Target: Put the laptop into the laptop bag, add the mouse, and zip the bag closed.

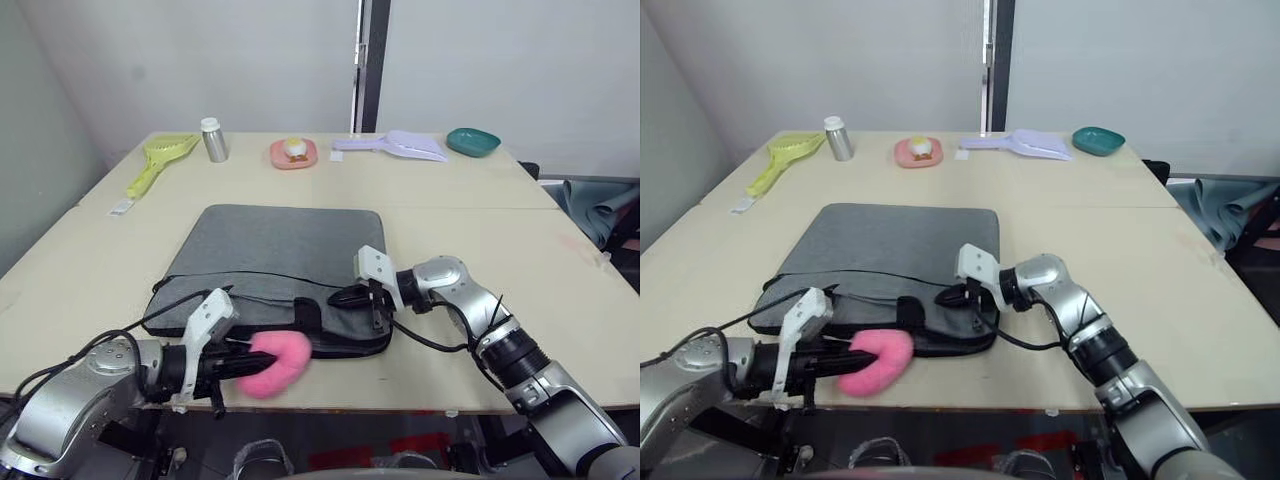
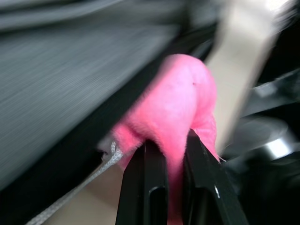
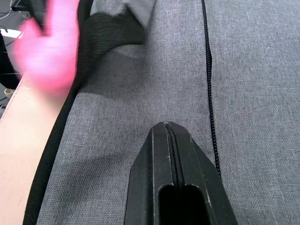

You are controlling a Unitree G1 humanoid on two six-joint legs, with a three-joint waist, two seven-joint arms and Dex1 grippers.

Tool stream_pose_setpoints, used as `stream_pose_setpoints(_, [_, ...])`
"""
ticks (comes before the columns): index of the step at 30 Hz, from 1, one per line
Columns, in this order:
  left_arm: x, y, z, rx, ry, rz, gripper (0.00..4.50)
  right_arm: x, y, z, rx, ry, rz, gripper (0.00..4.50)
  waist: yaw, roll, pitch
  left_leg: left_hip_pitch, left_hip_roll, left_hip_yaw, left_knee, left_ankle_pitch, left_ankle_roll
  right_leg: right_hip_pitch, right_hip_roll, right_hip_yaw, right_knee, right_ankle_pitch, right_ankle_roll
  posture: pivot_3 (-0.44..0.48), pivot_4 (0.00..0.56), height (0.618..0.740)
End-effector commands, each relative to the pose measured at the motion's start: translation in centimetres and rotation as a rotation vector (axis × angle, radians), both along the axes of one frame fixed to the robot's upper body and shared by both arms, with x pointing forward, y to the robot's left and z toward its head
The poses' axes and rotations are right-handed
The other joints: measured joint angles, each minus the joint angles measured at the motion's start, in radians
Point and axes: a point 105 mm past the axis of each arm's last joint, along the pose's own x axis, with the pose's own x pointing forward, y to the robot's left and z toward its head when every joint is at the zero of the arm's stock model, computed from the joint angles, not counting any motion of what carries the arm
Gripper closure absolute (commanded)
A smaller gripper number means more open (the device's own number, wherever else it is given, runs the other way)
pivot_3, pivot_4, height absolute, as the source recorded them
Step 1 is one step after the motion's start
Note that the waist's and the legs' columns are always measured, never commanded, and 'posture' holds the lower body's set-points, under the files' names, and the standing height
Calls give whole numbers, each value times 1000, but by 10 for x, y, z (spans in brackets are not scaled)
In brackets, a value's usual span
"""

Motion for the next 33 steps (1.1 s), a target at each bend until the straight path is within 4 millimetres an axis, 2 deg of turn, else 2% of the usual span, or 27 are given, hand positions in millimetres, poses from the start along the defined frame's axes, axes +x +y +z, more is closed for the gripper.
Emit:
stream_pose_setpoints(1, [-14, -15, 11, -45, -12, -168, 4476, -9, -12, -31, -110, 107, -3, 4500, -1, 0, 0, 0, 0, 1, -1, 0, 0, -1, 0, 0, 0, 0, 0, 0, 150, 740])
stream_pose_setpoints(6, [-12, -28, 11, -70, -15, -263, 4476, -8, -13, -28, -113, 106, 3, 4500, 0, 0, 0, 0, 0, 4, -4, 0, 0, -3, 0, 3, -1, 0, 1, 0, 150, 740])
stream_pose_setpoints(11, [5, -50, 10, -123, -26, -304, 4476, -10, -16, -27, -117, 110, -2, 4500, -5, 0, 1, 0, 0, 5, -4, 0, 0, -4, 0, 4, -1, 0, 1, 0, 150, 740])
stream_pose_setpoints(15, [17, -56, 3, -122, -31, -286, 4476, -11, -19, -27, -124, 111, -10, 4500, -16, 1, 1, 0, 0, 6, -4, 0, 0, -4, 1, 5, -1, 0, 1, 0, 150, 740])
stream_pose_setpoints(20, [24, -30, -16, -14, 11, -204, 2573, -11, -20, -24, -116, 110, -21, 4500, -24, 1, 1, 1, 1, 6, -4, 0, 0, -4, 1, 5, -1, 0, 1, 0, 150, 740])
stream_pose_setpoints(22, [22, -22, -15, 12, -16, -198, 1772, -11, -20, -24, -117, 111, -23, 4500, -25, 1, 1, 1, 1, 6, -4, 0, 0, -4, 1, 6, -1, 0, 1, 0, 150, 740])
stream_pose_setpoints(23, [22, -18, -13, 33, -53, -191, 1543, -11, -21, -24, -117, 111, -22, 4500, -26, 1, 2, 1, 1, 6, -4, 0, 0, -4, 1, 6, -1, 0, 1, 0, 150, 740])
stream_pose_setpoints(26, [18, -10, 0, 37, -90, -192, 436, -8, -22, -24, -119, 106, -28, 4500, -26, 1, 3, 1, 1, 6, -5, 0, 0, -4, 1, 6, -1, 0, 1, 0, 150, 740])
stream_pose_setpoints(30, [10, 8, 38, 3, -148, -178, 436, 1, -30, -8, -89, 82, -49, 4500, -26, 0, 11, 1, 1, 6, -5, 0, 0, -5, 1, 6, 0, 0, 1, 0, 150, 740])
stream_pose_setpoints(33, [-2, 36, 55, 81, -155, -172, 436, 9, -40, 15, -49, 44, -63, 4500, -27, 0, 16, 1, 1, 6, -5, 0, 0, -5, 1, 7, 0, 0, 1, 0, 150, 740])
